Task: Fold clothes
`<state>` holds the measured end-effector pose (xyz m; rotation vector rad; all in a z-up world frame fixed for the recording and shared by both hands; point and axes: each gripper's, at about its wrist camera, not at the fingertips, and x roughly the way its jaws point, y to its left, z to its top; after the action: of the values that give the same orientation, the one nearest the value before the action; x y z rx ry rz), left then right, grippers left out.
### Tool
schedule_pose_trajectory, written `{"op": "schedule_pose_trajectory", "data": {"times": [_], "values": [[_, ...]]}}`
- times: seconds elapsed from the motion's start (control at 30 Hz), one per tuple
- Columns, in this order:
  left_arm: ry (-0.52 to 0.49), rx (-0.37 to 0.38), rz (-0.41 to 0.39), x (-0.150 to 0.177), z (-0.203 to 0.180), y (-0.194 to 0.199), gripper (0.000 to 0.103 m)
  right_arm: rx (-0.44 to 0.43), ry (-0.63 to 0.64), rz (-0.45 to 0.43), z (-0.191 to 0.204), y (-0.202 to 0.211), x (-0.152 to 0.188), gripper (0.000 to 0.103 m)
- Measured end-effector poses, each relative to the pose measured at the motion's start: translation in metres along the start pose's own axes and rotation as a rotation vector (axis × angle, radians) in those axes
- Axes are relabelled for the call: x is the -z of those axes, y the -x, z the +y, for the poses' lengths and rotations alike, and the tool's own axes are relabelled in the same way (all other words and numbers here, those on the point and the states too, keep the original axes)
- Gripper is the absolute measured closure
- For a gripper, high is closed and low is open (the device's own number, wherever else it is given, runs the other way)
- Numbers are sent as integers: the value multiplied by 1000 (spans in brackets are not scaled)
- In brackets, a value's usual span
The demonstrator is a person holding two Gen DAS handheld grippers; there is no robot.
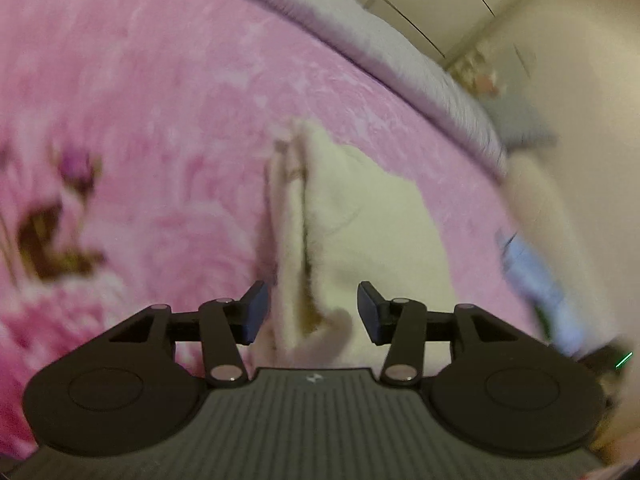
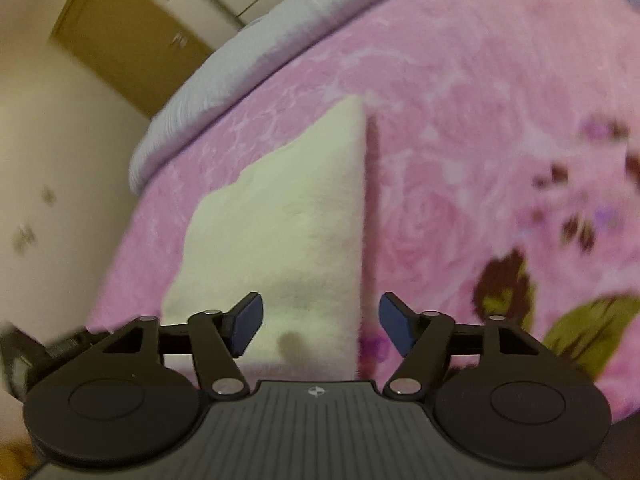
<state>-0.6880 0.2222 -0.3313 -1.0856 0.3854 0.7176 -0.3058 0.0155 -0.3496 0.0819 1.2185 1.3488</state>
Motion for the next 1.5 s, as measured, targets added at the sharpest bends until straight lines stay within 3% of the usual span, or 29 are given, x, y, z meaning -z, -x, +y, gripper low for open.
{"op": "schedule_pose_trajectory", "data": {"times": [0.17, 0.27, 0.57, 0.67, 0.83, 0.93, 1.17, 1.33, 1.5], "values": [[267, 129, 3, -6, 44, -23, 52, -111, -236, 26, -33, -22, -5, 30], [345, 171, 5, -11, 58, -38, 52, -131, -329, 40, -46, -38, -8, 25], [329, 213, 62, -39, 60, -83, 50, -179, -360, 57, -48, -74, -28, 25], [305, 231, 94, -45, 58, -96, 49, -211, -363, 72, -47, -89, -35, 32], [259, 258, 140, -55, 60, -108, 57, -237, -319, 111, -42, -110, -47, 38], [241, 252, 170, -58, 56, -107, 62, -220, -297, 121, -40, -113, -49, 50], [226, 163, 201, -91, 17, -67, 67, -177, -362, 160, -8, -91, -64, 59], [267, 108, 169, -128, -13, 6, 67, -217, -352, 232, 54, -77, -98, 60], [336, 45, 70, -161, -33, 93, 67, -265, -328, 317, 120, -67, -133, 60]]}}
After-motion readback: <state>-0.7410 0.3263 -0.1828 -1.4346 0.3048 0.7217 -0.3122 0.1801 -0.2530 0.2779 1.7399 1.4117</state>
